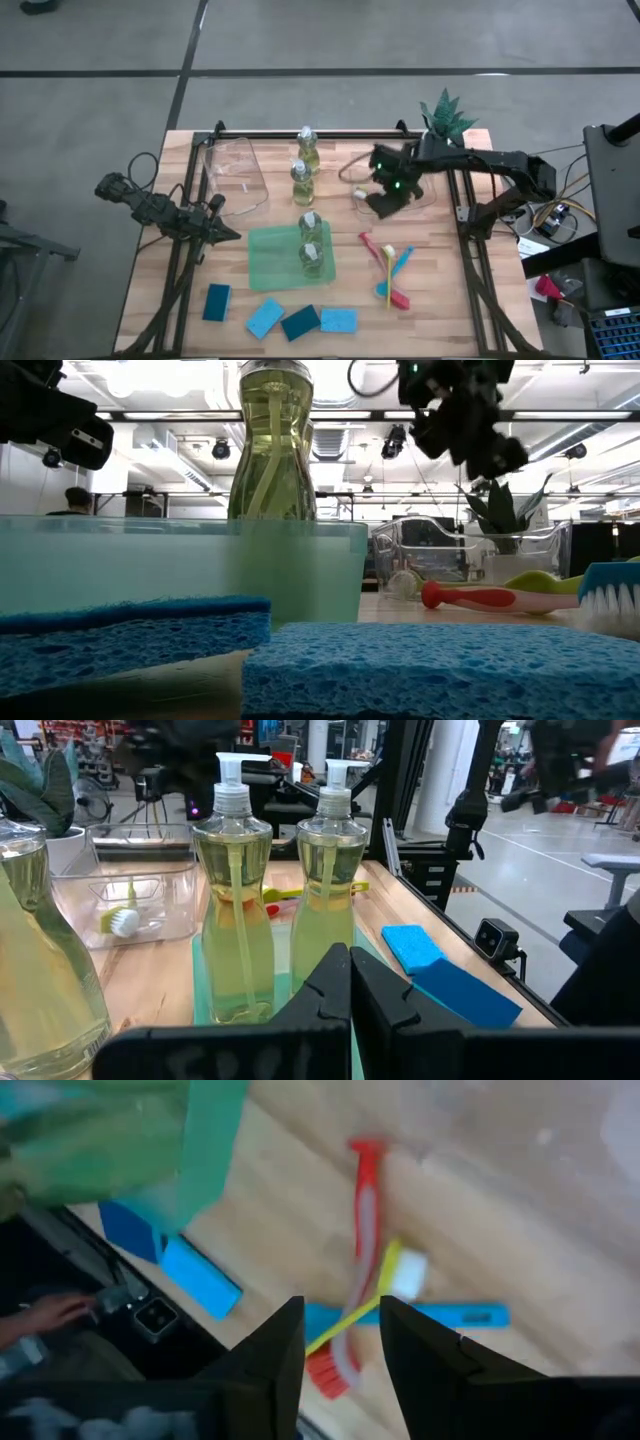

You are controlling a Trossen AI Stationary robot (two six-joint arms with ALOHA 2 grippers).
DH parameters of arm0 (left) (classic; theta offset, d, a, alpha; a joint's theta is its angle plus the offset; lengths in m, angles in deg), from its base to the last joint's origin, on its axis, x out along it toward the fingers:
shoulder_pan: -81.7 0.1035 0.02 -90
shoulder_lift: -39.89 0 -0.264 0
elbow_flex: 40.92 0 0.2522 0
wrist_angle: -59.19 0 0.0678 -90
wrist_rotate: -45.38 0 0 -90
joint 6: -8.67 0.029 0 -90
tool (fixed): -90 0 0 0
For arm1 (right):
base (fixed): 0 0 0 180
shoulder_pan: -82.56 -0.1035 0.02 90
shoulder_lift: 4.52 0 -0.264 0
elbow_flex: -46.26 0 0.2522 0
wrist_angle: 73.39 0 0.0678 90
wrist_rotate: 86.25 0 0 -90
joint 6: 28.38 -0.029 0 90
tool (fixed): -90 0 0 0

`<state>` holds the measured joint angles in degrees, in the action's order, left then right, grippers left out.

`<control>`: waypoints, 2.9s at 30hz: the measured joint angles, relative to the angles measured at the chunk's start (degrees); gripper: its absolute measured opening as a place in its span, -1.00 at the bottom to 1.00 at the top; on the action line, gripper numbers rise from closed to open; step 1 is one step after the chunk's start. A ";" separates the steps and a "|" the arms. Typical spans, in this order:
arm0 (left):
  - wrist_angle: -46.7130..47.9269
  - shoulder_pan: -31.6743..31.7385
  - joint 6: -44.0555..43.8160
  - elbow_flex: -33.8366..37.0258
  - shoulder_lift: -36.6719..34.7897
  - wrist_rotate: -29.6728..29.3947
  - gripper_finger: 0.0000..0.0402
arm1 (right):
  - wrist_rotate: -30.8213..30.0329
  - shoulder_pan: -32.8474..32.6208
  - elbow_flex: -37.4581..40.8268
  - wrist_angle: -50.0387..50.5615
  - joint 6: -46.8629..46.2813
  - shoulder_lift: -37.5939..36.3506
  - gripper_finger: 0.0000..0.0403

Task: Pick & Place Kitchen Sink Supplies
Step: Put the yellow dish brush into the right transparent bin

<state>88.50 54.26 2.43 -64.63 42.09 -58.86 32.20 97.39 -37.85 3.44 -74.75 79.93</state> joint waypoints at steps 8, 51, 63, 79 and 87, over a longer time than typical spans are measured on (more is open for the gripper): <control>-0.02 0.00 0.02 0.01 0.00 -0.01 -1.00 | -13.42 -16.96 0.18 -0.36 -18.23 -0.48 -0.33; 0.87 0.00 0.02 0.00 0.00 -0.02 -1.00 | -10.88 -31.21 9.06 -14.49 -37.74 13.13 -0.60; 0.89 -0.01 0.01 0.00 0.00 0.00 -1.00 | -13.43 -31.49 8.86 -16.06 -40.85 13.11 -0.43; 0.83 -0.01 0.01 0.00 0.00 0.00 -1.00 | -13.03 -34.63 12.65 -16.55 -45.22 13.13 0.02; 0.83 0.00 0.02 0.00 0.00 -0.02 -1.00 | -14.22 -34.86 13.31 -18.81 -44.02 13.13 -0.30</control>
<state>89.33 54.26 2.45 -64.63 42.09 -58.88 17.98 62.53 -24.54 -15.37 -118.77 93.06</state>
